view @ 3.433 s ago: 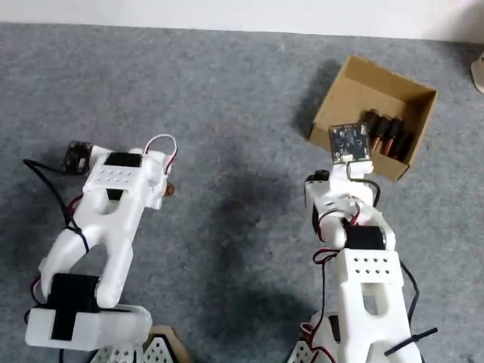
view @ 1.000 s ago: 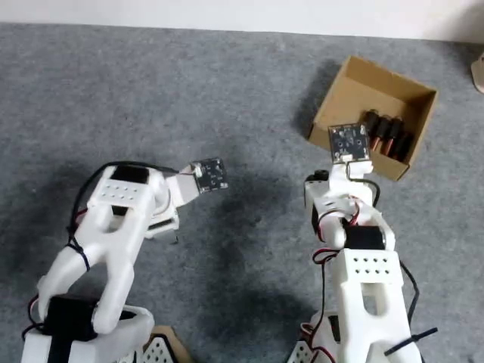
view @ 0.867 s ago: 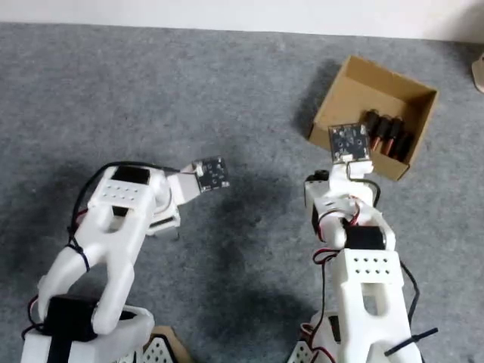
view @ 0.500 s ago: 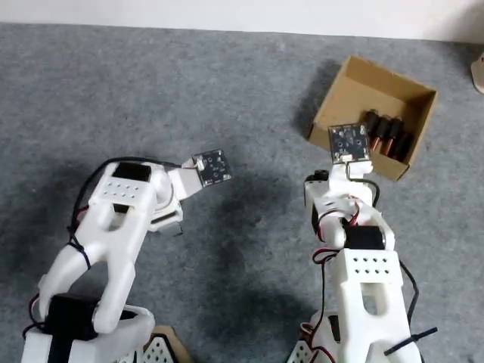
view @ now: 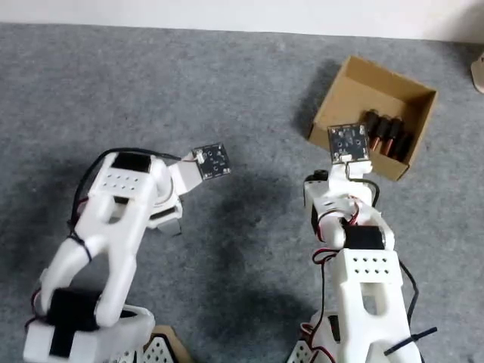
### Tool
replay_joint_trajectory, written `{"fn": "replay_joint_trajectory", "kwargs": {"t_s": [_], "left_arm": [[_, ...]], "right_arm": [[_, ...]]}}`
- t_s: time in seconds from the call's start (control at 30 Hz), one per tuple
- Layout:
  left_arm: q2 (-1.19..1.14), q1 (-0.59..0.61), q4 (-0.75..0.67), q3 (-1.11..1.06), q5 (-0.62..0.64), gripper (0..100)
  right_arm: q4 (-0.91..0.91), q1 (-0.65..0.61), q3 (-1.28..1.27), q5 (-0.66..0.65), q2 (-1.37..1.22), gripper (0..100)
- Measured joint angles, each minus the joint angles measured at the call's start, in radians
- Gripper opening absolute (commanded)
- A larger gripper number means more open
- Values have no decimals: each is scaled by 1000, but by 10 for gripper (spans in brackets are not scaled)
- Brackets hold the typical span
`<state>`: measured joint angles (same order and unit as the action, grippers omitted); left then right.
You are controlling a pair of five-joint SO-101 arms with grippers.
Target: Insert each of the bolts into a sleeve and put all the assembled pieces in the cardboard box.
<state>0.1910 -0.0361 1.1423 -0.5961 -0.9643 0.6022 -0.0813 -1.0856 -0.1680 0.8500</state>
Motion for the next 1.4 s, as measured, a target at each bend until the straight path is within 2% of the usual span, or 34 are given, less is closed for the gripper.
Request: {"fn": "replay_joint_trajectory", "kwargs": {"t_s": [0.13, 0.47, 0.7, 0.77, 0.83, 0.9, 1.07, 1.13, 1.3, 1.4], "left_arm": [[-137, 0, 2, 77, 0, 172], [-339, 3, 3, 219, 0, 168], [-474, 58, 8, 310, -11, 162], [-491, 64, 11, 322, -11, 107], [-497, 68, 12, 324, -11, 3], [-500, 68, 15, 324, -11, 25], [-502, 64, 15, 324, -8, 6], [-502, 60, 17, 325, 29, 6], [-462, 29, 17, 325, 219, 6], [-356, 20, 14, 305, 319, 6]], "right_arm": [[0, 0, 0, 0, 0, 4], [0, 0, 0, 0, 0, 4], [0, 0, 0, -6, 0, 4], [0, 0, 0, -6, 0, 4], [0, 0, 0, -6, 0, 4], [0, 0, 0, -6, 0, 4], [0, -2, 0, -6, 0, 4], [0, -2, 0, -6, 0, 4], [0, -2, 0, -6, 0, 4], [0, -2, 0, 48, 2, 4]]}}
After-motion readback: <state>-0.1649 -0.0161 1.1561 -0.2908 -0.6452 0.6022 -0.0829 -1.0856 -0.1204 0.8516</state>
